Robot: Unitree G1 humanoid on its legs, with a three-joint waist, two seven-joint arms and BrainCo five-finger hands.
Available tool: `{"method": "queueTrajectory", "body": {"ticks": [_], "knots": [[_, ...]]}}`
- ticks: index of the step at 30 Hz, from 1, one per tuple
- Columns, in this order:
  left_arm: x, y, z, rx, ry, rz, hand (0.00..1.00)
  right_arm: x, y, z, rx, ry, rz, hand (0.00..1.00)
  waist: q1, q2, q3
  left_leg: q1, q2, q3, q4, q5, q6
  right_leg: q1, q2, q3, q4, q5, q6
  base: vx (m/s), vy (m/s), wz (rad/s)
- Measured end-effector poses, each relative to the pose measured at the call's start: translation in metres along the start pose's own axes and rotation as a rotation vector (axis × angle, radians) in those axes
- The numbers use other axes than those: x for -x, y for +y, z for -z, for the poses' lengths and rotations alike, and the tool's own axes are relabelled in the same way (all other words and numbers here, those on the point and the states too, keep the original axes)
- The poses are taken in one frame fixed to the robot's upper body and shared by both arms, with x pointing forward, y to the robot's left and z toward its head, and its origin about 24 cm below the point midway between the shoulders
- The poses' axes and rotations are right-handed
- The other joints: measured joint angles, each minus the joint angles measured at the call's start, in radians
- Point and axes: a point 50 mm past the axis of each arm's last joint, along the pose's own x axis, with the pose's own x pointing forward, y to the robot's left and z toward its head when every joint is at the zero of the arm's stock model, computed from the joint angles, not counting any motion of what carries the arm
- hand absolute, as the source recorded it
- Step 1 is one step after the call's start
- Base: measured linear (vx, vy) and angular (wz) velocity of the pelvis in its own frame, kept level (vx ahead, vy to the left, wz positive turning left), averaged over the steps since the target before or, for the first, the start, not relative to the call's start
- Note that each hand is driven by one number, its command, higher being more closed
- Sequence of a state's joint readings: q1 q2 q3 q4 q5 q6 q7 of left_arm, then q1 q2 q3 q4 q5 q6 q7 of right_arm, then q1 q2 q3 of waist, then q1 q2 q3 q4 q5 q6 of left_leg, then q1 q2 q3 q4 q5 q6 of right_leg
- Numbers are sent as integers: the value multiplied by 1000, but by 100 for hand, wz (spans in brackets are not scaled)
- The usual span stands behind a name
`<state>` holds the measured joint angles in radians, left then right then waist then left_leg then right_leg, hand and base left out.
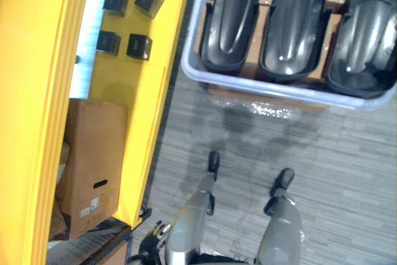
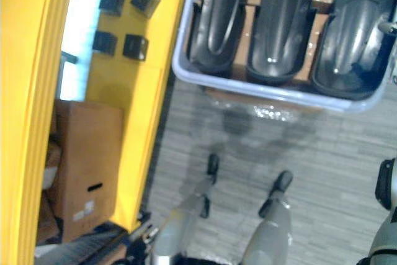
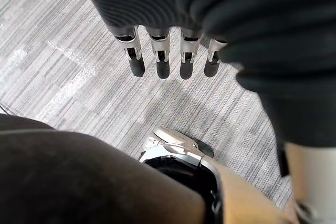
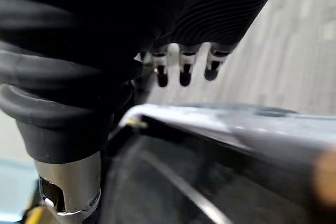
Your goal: Walk over and take plastic housings, then place them on the shelf
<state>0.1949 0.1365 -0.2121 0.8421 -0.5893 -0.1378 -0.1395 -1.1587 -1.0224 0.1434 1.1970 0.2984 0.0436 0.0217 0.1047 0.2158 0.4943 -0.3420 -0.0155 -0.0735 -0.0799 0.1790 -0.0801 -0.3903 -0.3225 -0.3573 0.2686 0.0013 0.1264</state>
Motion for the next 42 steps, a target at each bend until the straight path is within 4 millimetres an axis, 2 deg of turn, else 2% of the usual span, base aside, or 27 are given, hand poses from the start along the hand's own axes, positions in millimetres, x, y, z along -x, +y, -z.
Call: {"method": "queueTrajectory", "body": {"ticks": [6,12,13,17,32,42], "knots": [[-1,-6,3,7,7,12,0,1,-3,15,37,114,33,0,6,2,-1,-8,-8,-1,0,5,5,-11,-9,1,6,0,0,-2,4,1],[-2,-14,7,-2,21,33,0,2,-6,24,43,193,63,0,24,29,-20,-13,-11,-2,0,5,5,-16,-9,0,7,0,0,0,0,0],[-2,-15,7,-5,23,36,0,2,-6,24,59,199,65,100,27,33,-23,-18,-11,-2,0,5,5,-22,-9,0,9,0,0,0,0,0],[-2,-15,8,-4,23,39,0,2,-5,24,93,216,62,100,29,37,-26,-36,-10,-2,0,10,3,-45,-10,2,18,-1,0,0,0,0],[-2,-17,8,-11,28,35,0,4,-27,20,200,239,83,100,36,45,-32,-40,-11,-9,0,10,2,-56,-14,-1,43,-18,-4,-1,-2,1],[-3,-20,2,-31,3,9,0,3,-27,16,312,207,135,100,36,52,-37,-22,-4,-13,0,14,-1,-36,-14,-3,51,-19,-6,-1,-1,1]]}}
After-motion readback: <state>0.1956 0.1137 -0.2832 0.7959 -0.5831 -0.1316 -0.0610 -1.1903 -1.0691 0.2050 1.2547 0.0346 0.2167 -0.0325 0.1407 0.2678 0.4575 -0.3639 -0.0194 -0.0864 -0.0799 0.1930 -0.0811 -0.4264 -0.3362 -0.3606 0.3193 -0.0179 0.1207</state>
